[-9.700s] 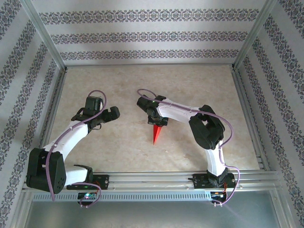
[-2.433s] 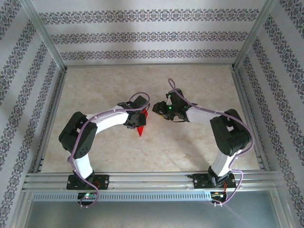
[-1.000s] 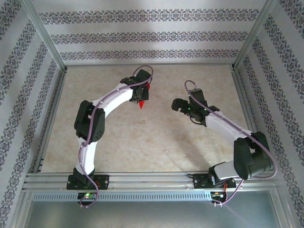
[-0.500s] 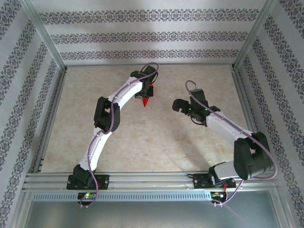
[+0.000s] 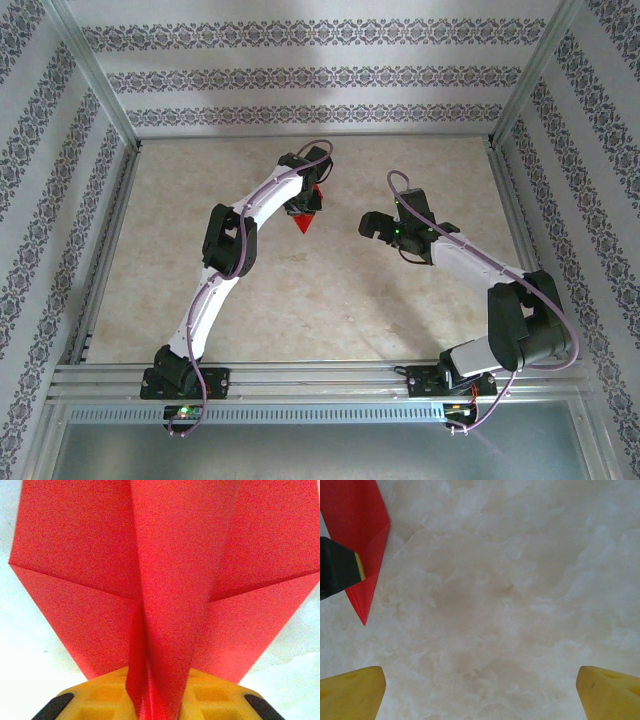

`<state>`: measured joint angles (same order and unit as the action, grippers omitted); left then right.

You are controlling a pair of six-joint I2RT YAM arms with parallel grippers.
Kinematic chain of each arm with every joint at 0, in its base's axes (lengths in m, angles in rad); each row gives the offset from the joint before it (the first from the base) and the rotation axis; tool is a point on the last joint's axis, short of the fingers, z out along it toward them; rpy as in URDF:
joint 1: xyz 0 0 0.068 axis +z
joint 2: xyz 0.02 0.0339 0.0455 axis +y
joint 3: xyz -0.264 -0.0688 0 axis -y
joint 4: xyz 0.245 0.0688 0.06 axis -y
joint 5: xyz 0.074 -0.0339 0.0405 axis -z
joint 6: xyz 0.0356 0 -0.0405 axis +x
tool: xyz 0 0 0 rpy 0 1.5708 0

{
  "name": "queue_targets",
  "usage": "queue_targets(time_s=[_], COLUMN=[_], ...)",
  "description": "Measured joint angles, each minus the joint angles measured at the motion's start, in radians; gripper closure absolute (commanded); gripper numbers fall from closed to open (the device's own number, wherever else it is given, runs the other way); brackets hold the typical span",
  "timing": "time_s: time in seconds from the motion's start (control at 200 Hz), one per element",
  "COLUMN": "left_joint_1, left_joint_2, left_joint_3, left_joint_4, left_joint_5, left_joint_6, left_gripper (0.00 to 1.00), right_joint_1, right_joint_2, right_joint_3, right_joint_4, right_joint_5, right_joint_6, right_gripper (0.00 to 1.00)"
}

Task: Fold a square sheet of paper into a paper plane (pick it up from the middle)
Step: Move the paper plane to the top-center of the table.

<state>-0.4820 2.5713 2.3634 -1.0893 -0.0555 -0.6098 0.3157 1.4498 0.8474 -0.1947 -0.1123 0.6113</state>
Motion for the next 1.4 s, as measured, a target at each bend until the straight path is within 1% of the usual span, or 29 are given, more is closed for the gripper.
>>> queue_targets(time_s=[0.17, 0.6, 0.959, 1.124, 1.259, 1.399], left_joint_1=[0.0, 0.0, 0.0, 0.0, 0.0, 0.0], left_joint_2=[0.001, 0.003, 0.005, 0.021, 0.022, 0.027], left_joint_3=[0.001, 0.001, 0.01, 0.043, 0.045, 0.048], left_joint_4=[0.0, 0.0, -0.001, -0.004, -0.004, -0.004], left_joint_5=[-0.002, -0.002, 0.001, 0.002, 0.003, 0.005], left_joint_6=[-0.004, -0.01, 0.005, 0.021, 0.035, 0.039], left_gripper=[0.75, 0.68, 0.71, 0.66, 0.66, 0.69], right_joint_1=[0.0, 0.0, 0.0, 0.0, 0.0, 0.0], right_joint_2=[0.018, 0.034, 0.048, 0.052, 0.052, 0.052], right_joint_3=[0.0, 0.0, 0.0, 0.002, 0.002, 0.002], right_joint_4=[0.0, 0.0, 0.001, 0.003, 0.004, 0.004], right_joint_5=[-0.013, -0.034, -0.036, -0.039, -0.039, -0.04], right_joint_6=[0.014, 0.019, 0.023, 0.03, 0.037, 0.04], right_gripper=[0.02, 0.02, 0.02, 0.02, 0.02, 0.02])
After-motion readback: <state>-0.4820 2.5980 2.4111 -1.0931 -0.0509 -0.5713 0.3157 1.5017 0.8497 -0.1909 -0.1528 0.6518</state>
